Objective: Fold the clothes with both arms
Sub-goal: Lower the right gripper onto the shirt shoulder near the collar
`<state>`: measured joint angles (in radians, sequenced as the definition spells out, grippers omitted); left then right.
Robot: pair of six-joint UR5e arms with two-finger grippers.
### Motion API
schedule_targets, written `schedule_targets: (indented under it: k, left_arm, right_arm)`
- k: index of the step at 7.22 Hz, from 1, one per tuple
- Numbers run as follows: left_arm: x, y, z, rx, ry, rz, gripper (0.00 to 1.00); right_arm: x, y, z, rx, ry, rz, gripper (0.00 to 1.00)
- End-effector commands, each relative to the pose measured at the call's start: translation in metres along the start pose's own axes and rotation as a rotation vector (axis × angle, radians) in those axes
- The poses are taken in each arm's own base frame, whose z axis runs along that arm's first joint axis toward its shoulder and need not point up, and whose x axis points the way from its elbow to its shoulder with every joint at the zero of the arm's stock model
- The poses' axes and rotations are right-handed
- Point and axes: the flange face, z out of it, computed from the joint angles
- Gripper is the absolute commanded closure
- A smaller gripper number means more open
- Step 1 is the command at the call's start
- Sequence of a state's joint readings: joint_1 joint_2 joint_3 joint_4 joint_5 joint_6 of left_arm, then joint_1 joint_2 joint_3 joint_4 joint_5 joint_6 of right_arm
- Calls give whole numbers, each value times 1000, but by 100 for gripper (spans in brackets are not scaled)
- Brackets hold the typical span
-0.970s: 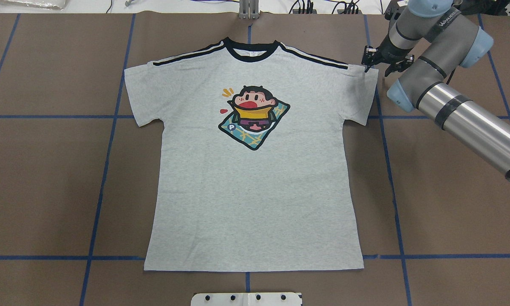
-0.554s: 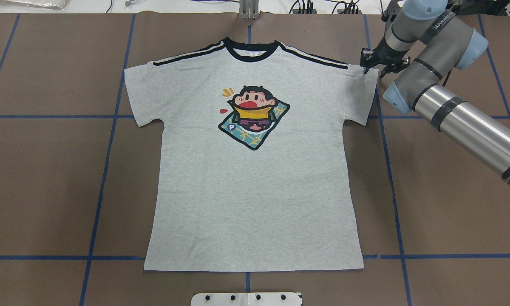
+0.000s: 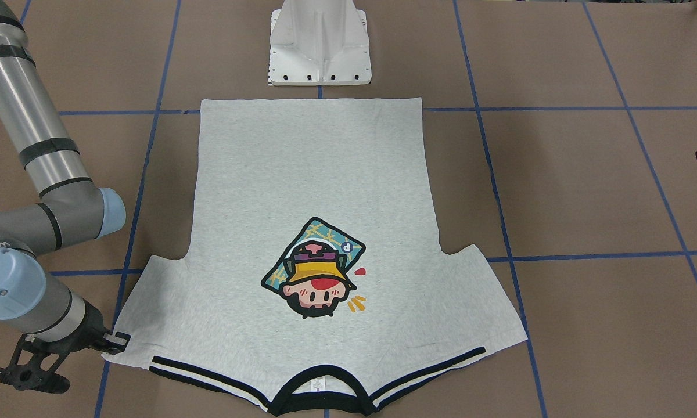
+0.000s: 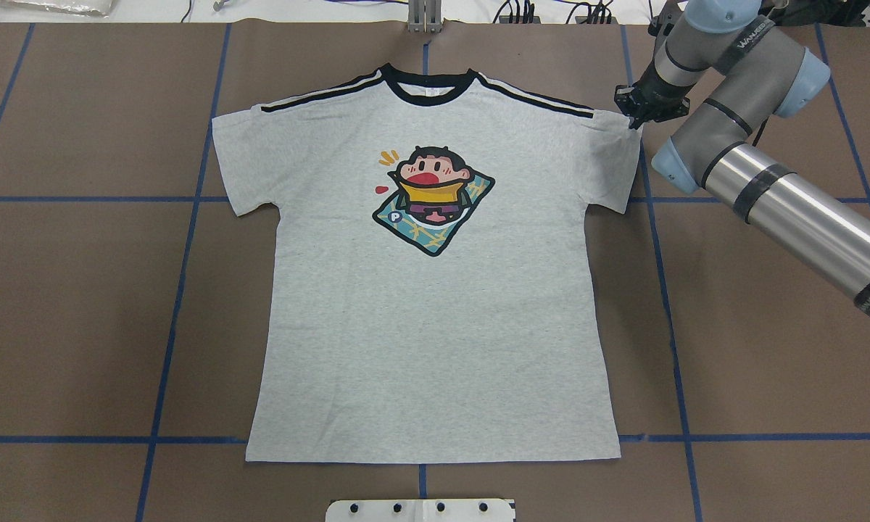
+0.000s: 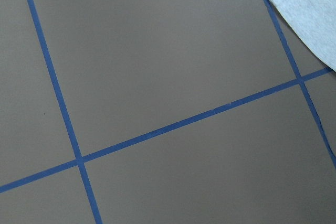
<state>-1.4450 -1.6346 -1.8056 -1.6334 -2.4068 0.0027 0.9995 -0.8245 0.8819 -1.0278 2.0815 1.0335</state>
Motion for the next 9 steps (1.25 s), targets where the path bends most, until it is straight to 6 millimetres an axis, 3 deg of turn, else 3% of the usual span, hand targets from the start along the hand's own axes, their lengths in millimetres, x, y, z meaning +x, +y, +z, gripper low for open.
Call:
schedule_targets:
  k: [1,3,5,7,8,9]
  left_arm:
    - [2,-1,-2,4,0,3,0]
    - [5,-1,-4,8,3,7,0]
    - [6,-2,-4,8,15,4,0]
    - [6,-1,-4,8,15,7,0]
    - [6,-1,-4,8,15,7,0]
    - [7,-1,-5,9,15,9,0]
  right_arm:
    - [-8,2,-10,6,-22,-6,100]
    - [-32,13,-38,31,-82,-25,100]
    - [-103,59,-42,5,-147,-1,100]
    - [-175,76,-61,-4,-196,28,100]
    - [-198,79,-56,2,-184,34,100]
    - [-208,77,-42,27,-149,39,100]
